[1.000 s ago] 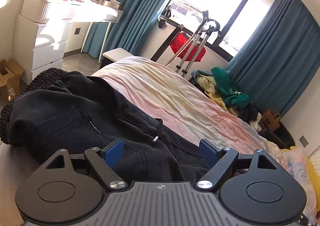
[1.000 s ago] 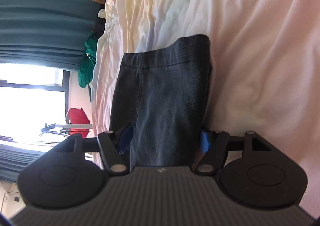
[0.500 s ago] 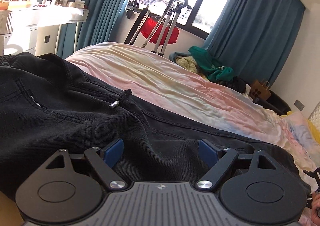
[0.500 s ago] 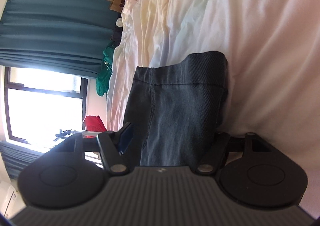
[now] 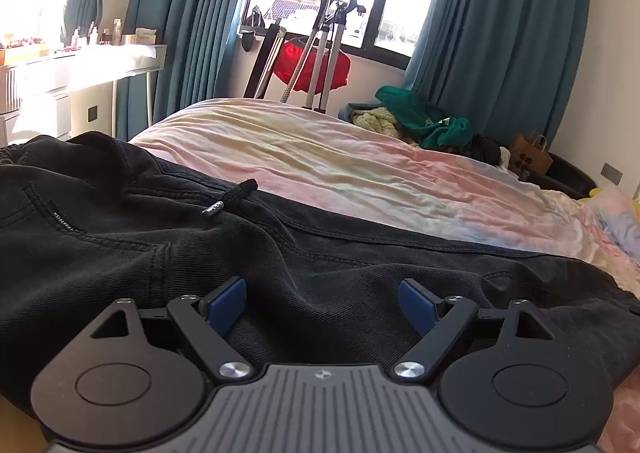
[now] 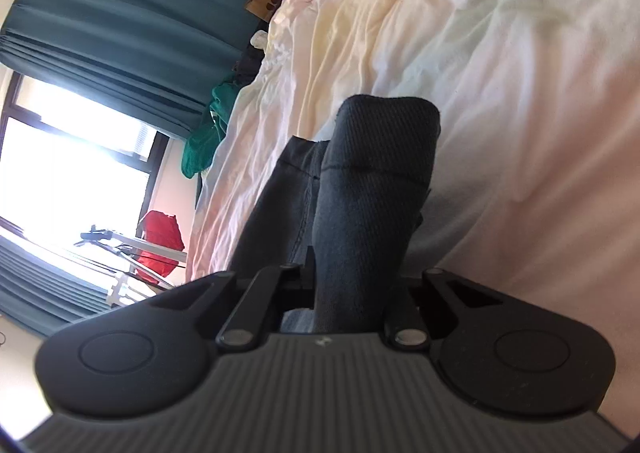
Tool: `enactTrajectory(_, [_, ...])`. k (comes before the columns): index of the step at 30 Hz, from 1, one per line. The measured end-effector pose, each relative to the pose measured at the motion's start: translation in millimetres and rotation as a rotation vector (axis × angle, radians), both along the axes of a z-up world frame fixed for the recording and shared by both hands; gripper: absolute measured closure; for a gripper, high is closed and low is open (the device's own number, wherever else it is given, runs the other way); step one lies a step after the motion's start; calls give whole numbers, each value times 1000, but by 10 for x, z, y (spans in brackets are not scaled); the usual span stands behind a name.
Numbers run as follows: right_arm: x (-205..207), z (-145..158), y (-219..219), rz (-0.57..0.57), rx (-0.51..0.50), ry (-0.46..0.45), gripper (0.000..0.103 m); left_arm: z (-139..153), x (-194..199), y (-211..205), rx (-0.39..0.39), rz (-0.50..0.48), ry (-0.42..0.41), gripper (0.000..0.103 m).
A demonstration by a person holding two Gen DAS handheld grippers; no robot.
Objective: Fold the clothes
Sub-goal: 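Grasp a black trouser leg hem with the right gripper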
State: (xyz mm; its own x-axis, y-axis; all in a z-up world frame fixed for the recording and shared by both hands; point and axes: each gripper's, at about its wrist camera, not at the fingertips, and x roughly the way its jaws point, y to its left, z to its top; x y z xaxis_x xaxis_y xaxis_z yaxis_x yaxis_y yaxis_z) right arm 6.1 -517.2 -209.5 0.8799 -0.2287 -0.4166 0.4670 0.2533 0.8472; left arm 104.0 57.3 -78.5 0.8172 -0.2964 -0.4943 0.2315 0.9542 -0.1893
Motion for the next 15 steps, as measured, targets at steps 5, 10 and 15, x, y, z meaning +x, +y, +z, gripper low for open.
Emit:
enactTrajectory(5, [-7, 166, 42, -18, -74, -8, 93, 15, -55, -31, 6, -25, -32, 18])
enactTrajectory(10, [-43, -20, -34, -34, -10, 22, 93, 22, -77, -113, 48, -32, -49, 18])
enactTrajectory(15, [-75, -127, -43, -42, 33, 31, 93, -71, -56, -252, 157, -48, -20, 18])
